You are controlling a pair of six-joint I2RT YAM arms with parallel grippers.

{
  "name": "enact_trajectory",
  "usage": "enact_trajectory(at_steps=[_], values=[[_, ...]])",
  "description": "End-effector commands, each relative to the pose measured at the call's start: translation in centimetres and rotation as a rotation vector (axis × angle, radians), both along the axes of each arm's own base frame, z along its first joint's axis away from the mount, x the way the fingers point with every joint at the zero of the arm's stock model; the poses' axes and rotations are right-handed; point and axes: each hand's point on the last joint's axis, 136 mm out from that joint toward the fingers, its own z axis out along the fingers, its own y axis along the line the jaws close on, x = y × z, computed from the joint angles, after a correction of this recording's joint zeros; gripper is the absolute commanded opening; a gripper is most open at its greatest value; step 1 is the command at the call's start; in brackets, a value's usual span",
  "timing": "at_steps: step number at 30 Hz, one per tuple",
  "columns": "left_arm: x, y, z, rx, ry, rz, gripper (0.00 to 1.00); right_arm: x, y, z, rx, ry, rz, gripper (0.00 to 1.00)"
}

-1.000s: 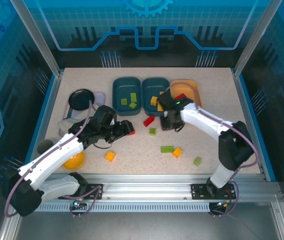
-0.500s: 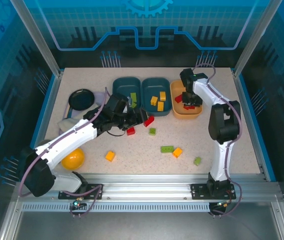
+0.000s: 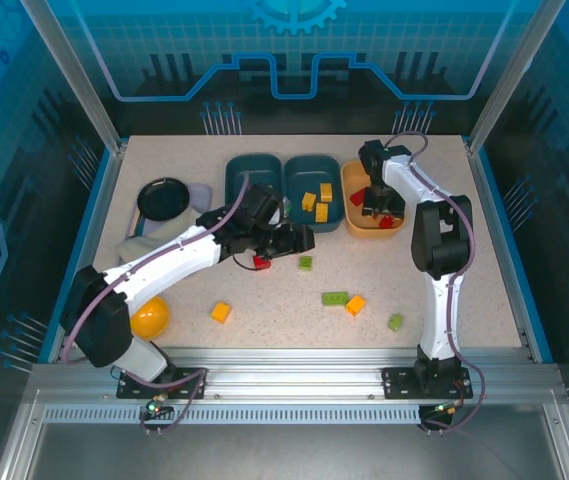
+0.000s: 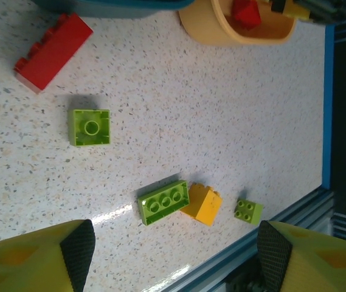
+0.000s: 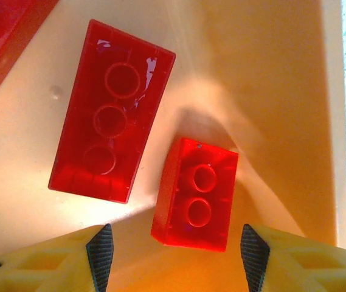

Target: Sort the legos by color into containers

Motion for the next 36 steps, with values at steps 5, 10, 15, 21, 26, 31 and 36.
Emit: enact_trajectory(at_steps=[5,10,15,21,26,31,36], values=[[-2.4,-2.3,-1.5,0.104,0.017,-0.194,0.75,0.5,2.6,9.8,0.129,-0.257,0.057,0.59],[-2.8,-2.8,-2.9,0.147,0.101,-0.167,0.73,-2.4,4.3,14.6,0.175,-0.408,0.169,0.59],[-3.0,-3.5,-4.5,0.155,0.222,-0.083,0.72,-8.9,6.4,15.6,0.289,-0.482,0.287,0.59],[-3.7,-3.3,-5.8,0.208,0.311,-0.019,0.72,-17.7,7.3,12.5,0.384,-0.398,0.363,0.59],[-5.4,-2.6,-7.6,0.231,0.52,0.142,0.72,-22.9,7.7,10.2,0.414,-0.311,0.354,0.59],[-4.6,-2.6,-8.4,0.21,0.603,0.345,0.71,-23.9,8.5,9.6,0.425,-0.309,0.362,0.58],[-0.6,-1.1,-8.6,0.375,0.487,0.36,0.71,-23.6,8.9,10.3,0.428,-0.322,0.381,0.59]])
